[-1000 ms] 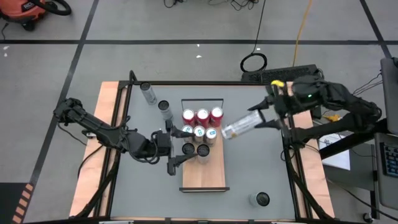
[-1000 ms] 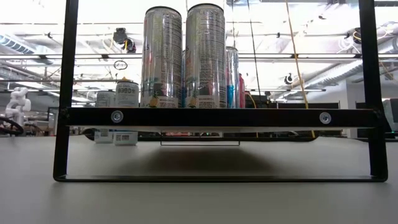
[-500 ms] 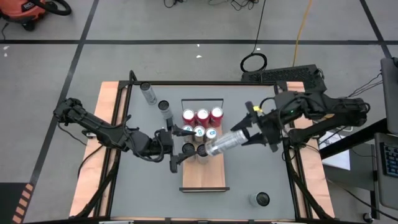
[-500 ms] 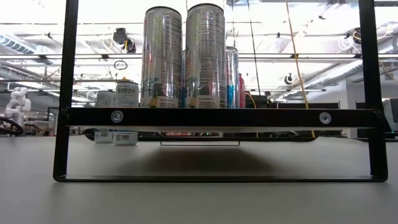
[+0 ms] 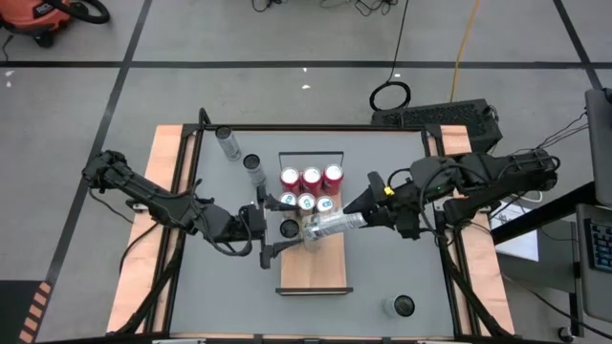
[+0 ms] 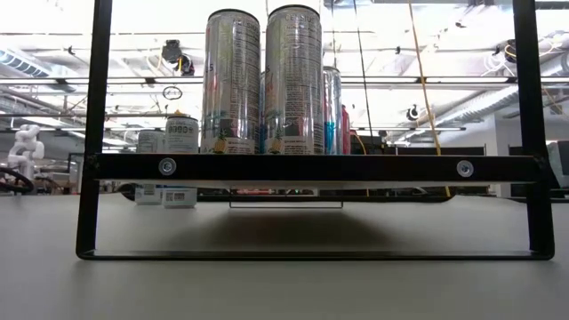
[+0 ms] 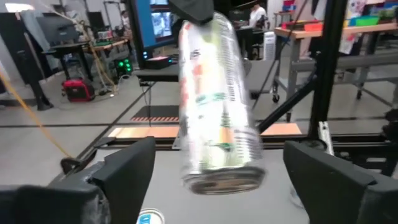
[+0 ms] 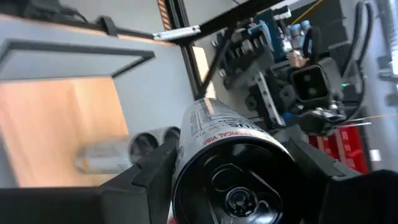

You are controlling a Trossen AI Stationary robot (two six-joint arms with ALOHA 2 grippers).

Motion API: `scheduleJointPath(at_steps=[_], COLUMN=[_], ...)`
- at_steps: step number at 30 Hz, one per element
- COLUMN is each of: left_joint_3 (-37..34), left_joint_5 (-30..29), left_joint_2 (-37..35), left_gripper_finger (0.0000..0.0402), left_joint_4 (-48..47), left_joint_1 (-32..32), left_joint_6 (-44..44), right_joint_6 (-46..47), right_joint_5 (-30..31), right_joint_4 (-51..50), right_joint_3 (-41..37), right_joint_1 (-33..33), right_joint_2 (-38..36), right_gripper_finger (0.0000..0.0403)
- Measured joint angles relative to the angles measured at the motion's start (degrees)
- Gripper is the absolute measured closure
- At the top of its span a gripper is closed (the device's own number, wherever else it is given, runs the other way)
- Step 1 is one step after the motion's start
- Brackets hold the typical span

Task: Place canned beverage on shelf
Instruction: Put the white-yellow soda can aligned with the other white-yellow soda cans on the shelf

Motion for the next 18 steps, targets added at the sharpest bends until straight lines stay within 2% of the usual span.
scheduleJointPath(at_steps=[6, 12, 15, 18], left_joint_3=[0.0, 0.0, 0.0, 0.0], left_joint_5=[0.9, 3.0, 5.8, 5.8], left_joint_2=[0.0, 0.0, 0.0, 0.0], left_gripper_finger=[0.0023, 0.0022, 0.0022, 0.0022], left_joint_4=[-0.1, -2.4, -3.2, -3.2], left_joint_1=[0.5, 1.9, 1.9, 1.8], left_joint_6=[-4.1, -7.8, -9.1, -11.0], right_joint_6=[-5.6, -13.8, -16.8, -19.9], right_joint_5=[2.9, 3.3, 5.8, 7.1], right_joint_4=[2.1, 4.8, 5.8, 5.8], right_joint_3=[0.0, 0.0, 0.0, 0.0], right_joint_1=[1.5, 1.9, 1.9, 1.9], right_joint_2=[1.4, 3.5, 4.2, 4.8], right_gripper_finger=[0.0199, 0.02, 0.02, 0.02])
